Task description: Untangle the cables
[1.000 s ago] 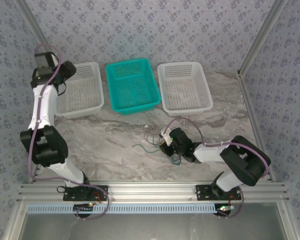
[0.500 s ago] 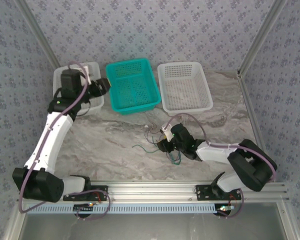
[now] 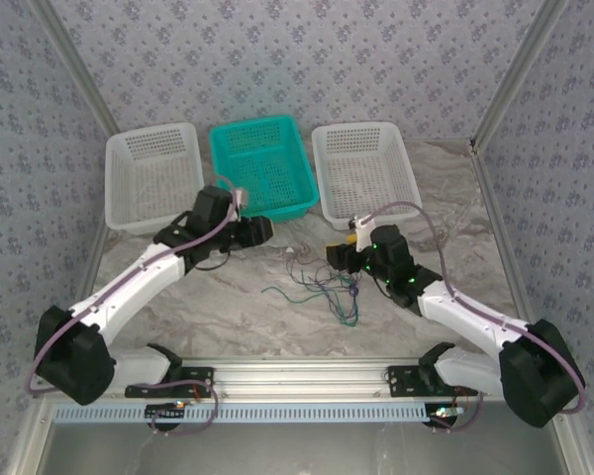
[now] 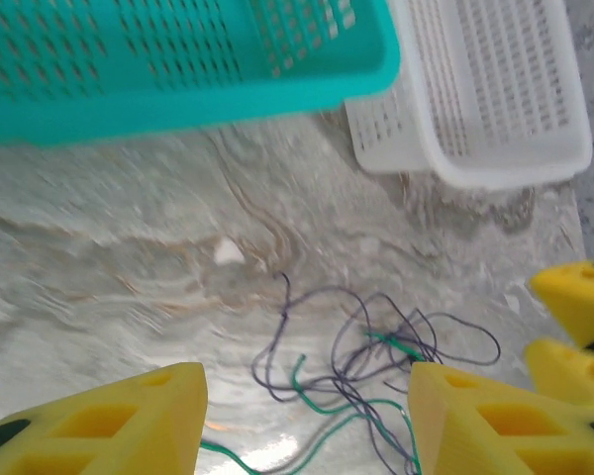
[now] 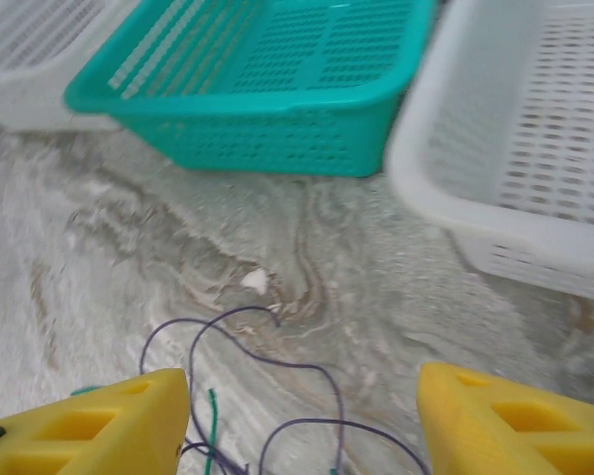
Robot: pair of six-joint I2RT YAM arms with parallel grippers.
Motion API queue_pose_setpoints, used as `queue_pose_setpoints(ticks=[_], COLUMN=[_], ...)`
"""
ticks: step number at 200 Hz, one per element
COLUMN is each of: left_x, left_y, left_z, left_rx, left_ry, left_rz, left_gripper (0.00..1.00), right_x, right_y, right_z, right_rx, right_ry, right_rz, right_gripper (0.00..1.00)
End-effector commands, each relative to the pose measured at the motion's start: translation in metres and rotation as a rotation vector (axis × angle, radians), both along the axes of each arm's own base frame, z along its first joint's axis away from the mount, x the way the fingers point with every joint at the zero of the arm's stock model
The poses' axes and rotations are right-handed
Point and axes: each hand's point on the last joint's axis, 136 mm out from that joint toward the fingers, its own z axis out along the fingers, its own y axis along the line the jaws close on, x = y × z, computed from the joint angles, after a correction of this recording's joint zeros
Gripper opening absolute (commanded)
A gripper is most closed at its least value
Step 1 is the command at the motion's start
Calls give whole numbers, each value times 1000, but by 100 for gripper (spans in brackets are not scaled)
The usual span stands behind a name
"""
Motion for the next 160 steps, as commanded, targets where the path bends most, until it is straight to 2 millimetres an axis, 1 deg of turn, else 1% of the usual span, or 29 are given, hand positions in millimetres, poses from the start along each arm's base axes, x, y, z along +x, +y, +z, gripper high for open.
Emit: queue_pose_setpoints(ticks=[1,15,27,44,55,64,72,80,88,95,103,116,136,160], left_x=[-6,-10,-9,-6,-5,-5,-6,-6,-6,-5,-4,-2,3,5], left_y=[-24,-37,-46,-62,-69,-72,-71,-69,-68,-69,-69,-71,-73,-81], left_z=[-27,-45,-60,-75,-85,-95,-105,-114,-119,-118,-115,-103,-82,-56], left_rx=[-64,-59,-48,-60,-50,-30,-5,18,31,31,25,9,-13,-55], left_ry=[93,131,162,198,218,233,256,278,288,285,277,250,215,183], left_rz=[-1,-30,-46,-79,-91,-98,-94,-85,-79,-78,-80,-83,-94,-126], left_gripper=[54,52,50,47,45,42,35,23,10,0,0,0,0,0], right_x=[-10,-13,-14,-14,-14,-15,-15,-15,-15,-16,-17,-19,-28,-42], right_y=[-17,-19,-20,-21,-21,-22,-23,-23,-24,-23,-22,-19,-4,19], right_z=[-21,-23,-24,-23,-22,-23,-23,-23,-23,-23,-24,-26,-25,-25], right_rx=[15,12,10,10,7,3,-1,-2,-4,-7,-9,-15,-30,-123], right_ry=[123,132,131,129,127,126,125,122,121,120,119,113,66,-32], right_rz=[-66,-66,-67,-68,-68,-68,-70,-71,-70,-65,-56,-29,84,235], right_gripper=[65,65,65,65,65,65,65,65,65,65,65,65,67,73])
